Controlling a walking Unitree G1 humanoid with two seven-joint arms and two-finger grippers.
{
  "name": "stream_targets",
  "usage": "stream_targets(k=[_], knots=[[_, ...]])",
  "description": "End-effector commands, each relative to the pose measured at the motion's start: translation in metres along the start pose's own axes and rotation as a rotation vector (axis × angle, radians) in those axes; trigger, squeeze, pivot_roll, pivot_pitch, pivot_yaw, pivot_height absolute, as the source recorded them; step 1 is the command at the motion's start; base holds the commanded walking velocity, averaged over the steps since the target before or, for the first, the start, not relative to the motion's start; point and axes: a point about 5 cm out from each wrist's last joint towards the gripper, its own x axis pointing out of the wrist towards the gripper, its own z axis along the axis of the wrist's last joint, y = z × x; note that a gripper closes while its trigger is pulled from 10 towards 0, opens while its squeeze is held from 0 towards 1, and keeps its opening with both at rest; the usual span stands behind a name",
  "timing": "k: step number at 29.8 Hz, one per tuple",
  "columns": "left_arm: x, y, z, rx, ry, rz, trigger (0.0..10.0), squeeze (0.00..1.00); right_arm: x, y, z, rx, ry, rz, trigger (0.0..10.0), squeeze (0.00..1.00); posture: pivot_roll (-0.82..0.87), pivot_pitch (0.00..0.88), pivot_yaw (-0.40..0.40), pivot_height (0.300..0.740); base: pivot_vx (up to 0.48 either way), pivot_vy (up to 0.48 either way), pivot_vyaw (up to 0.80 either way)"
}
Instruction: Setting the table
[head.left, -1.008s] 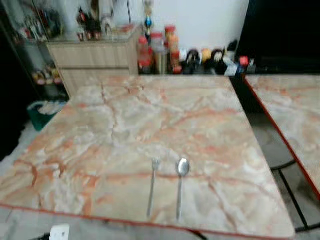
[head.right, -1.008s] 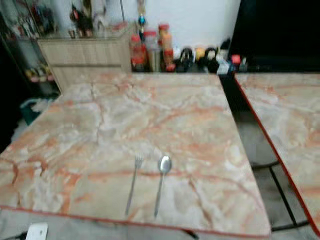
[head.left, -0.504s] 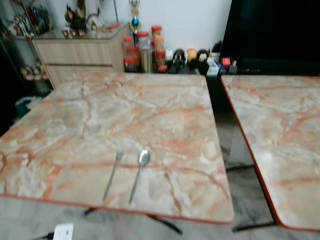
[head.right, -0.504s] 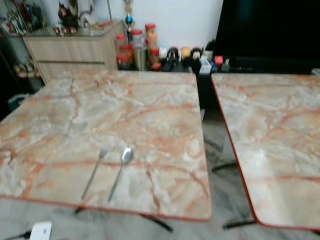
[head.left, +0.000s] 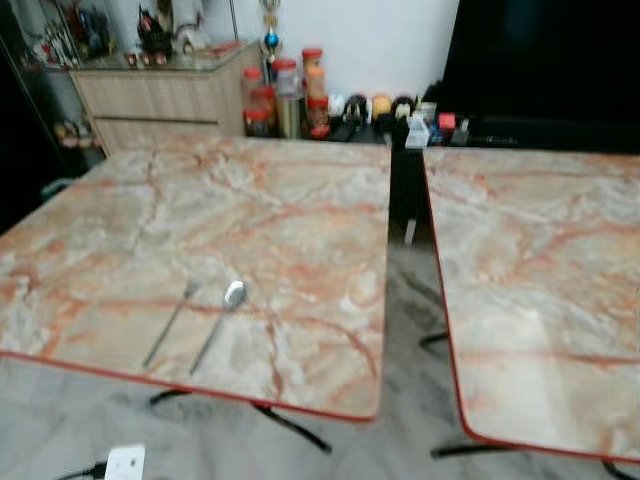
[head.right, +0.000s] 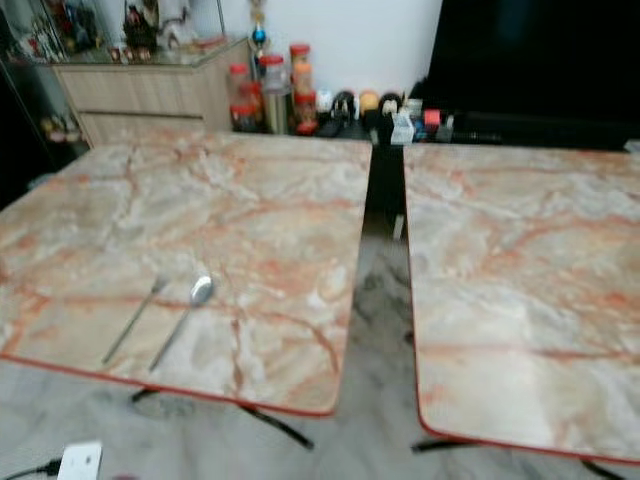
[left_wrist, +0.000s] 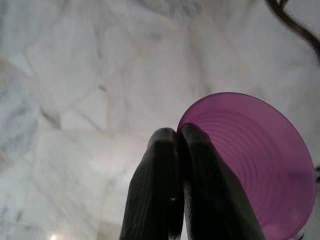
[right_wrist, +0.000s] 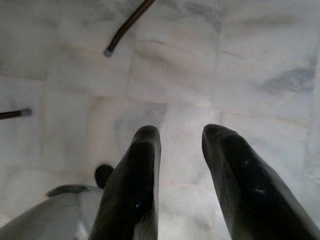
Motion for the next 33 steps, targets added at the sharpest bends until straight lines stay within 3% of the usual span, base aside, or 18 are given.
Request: stream_targets(k=[1,9,33], knots=[[0.0003,0.0007,0.0019,-0.004,-0.004,0.004,10.0,0.0,-0.0008,-0.0046,-0.0004,0.012,-0.002,-0.015,10.0,0.0,0.03,0.06,-0.01,0.74,0.0,-0.379,0.0],[0.0004,-0.0006,0.0023,-0.001,-0.003,0.002,10.0,0.0,-0.0006,-0.0049,0.0011,-0.03,-0.006,-0.016,10.0,0.0,0.03,0.06,-0.01,0.74,0.0,-0.379,0.0],[0.0002,-0.0019,0.0007,0.01,0.001,-0.008,10.0,0.0,-0.0011,-0.0048,-0.0013,0.0,0.001,-0.016,10.0,0.0,0.03,0.04,-0.01,0.74,0.0,-0.378,0.02]])
